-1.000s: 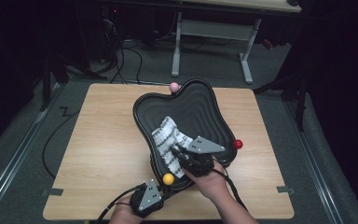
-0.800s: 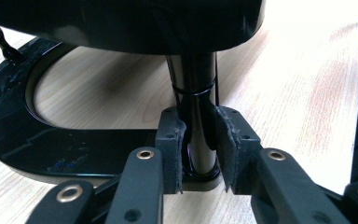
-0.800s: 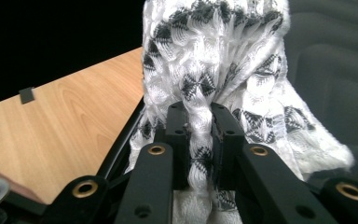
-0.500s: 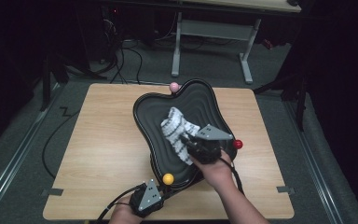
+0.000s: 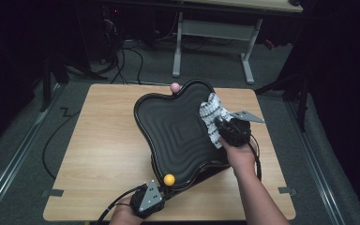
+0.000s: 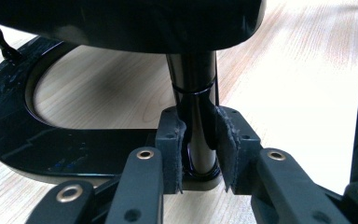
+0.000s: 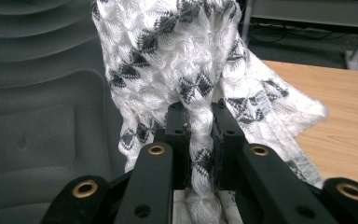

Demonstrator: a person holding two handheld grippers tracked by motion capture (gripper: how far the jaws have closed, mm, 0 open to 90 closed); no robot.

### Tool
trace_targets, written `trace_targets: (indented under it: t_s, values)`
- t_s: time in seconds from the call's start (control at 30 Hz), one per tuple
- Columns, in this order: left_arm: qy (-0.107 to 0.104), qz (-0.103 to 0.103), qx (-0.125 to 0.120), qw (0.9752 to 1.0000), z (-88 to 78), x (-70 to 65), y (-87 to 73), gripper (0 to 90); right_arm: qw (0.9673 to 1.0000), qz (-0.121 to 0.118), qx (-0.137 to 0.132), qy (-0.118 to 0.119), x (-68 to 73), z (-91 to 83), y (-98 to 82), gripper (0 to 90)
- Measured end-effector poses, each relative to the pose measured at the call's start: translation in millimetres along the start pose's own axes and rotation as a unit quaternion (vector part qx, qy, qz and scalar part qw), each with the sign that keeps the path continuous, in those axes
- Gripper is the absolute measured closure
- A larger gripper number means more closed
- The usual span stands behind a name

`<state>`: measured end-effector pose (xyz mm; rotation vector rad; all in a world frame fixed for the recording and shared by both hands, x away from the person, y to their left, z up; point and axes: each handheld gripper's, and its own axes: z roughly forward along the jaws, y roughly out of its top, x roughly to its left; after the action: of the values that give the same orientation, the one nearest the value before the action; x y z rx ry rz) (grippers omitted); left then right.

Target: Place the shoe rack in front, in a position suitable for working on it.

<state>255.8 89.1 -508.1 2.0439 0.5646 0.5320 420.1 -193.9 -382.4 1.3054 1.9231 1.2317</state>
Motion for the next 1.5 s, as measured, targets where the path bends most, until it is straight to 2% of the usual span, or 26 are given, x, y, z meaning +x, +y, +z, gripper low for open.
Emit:
trace_targets:
  t_s: [0.07,0.13,0.2,0.23,0.27,0.3,0.37,0.43,0.53,0.67,0.73,0.77,0.8,0.9,0.97,1.1,1.2,1.23,1.33,1.4,1.5]
  values:
    - [0.0,0.0,0.0,1.0,0.0,0.1,-0.1,71.2,1.0,-0.002,-0.001,-0.001,3.4,0.2,-0.8,79.8]
    - [0.0,0.001,0.0,1.0,0.0,0.1,0.0,71.2,0.9999,-0.009,-0.002,0.014,9.8,-0.7,-1.8,79.6]
    - [-0.001,0.001,0.0,1.0,0.0,0.2,0.0,71.2,0.9992,-0.021,-0.003,0.035,24.0,-2.2,-4.5,79.4]
    - [-0.001,0.001,0.0,1.0,0.0,0.3,0.0,71.2,0.9981,-0.035,-0.004,0.05,37.2,-3.1,-7.5,79.5]
    - [-0.001,0.002,0.0,1.0,0.0,0.4,0.0,71.2,0.9981,-0.035,-0.004,0.05,37.2,-3.1,-7.5,79.5]
    - [-0.001,0.002,0.0,1.0,-0.1,0.4,0.0,71.2,0.9975,-0.042,-0.003,0.057,43.1,-3.5,-8.7,79.6]
    - [-0.001,0.001,0.0,1.0,0.0,0.4,-0.1,71.2,0.9952,-0.05,-0.004,0.084,61.4,-4.4,-12.6,79.8]
    - [-0.001,0.001,0.0,1.0,0.0,0.4,-0.1,71.2,0.9925,-0.057,-0.005,0.108,77.8,-5.5,-15.8,79.8]
    - [-0.001,0.001,0.0,1.0,-0.1,0.4,-0.2,71.2,0.9867,-0.076,-0.002,0.144,103.6,-6.5,-20.6,79.5]
    - [-0.001,0.001,0.0,1.0,-0.1,0.4,-0.2,71.3,0.9754,-0.107,0.007,0.192,134.5,-8.3,-25.8,79.4]
    - [-0.001,0.002,0.0,1.0,-0.3,0.6,-0.3,71.2,0.9711,-0.125,0.009,0.203,146.4,-9.4,-28.2,79.1]
    - [-0.001,0.001,0.0,1.0,-0.4,0.7,-0.3,71.2,0.9697,-0.141,0.006,0.199,151.3,-9.8,-29.0,79.1]
    - [-0.001,0.001,0.001,1.0,-0.7,0.9,-0.3,71.2,0.9694,-0.148,0.005,0.196,152.7,-9.9,-29.1,79.1]
    - [-0.001,0.001,0.0,1.0,-0.6,0.8,-0.4,71.2,0.9707,-0.139,0.007,0.196,147.3,-8.6,-26.1,78.9]
    - [0.0,0.001,0.0,1.0,-0.6,0.8,-0.5,71.2,0.9749,-0.137,0.003,0.175,137.5,-7.7,-22.5,78.7]
    - [0.0,0.0,0.0,1.0,-0.7,0.6,-0.3,71.2,0.9854,-0.096,0.004,0.14,101.8,-2.8,-11.2,78.7]
    - [0.0,0.001,0.001,1.0,-0.8,0.7,-0.3,71.2,0.9928,-0.068,0.001,0.099,70.4,1.9,-1.5,78.7]
    - [0.0,0.001,0.002,1.0,-0.9,0.8,-0.2,71.2,0.9953,-0.05,0.002,0.083,57.6,3.6,2.0,78.7]
    - [-0.001,0.001,0.001,1.0,-0.8,1.0,-0.4,71.3,0.9985,-0.026,0.005,0.047,31.7,7.2,10.9,78.6]
    - [-0.001,0.001,0.001,1.0,-0.9,1.1,-0.5,71.3,0.9995,-0.019,0.009,0.023,19.3,9.8,17.4,78.3]
    - [-0.002,0.0,0.0,1.0,-0.8,1.2,-0.4,71.3,0.9999,-0.008,0.013,-0.001,6.2,14.8,28.3,78.1]
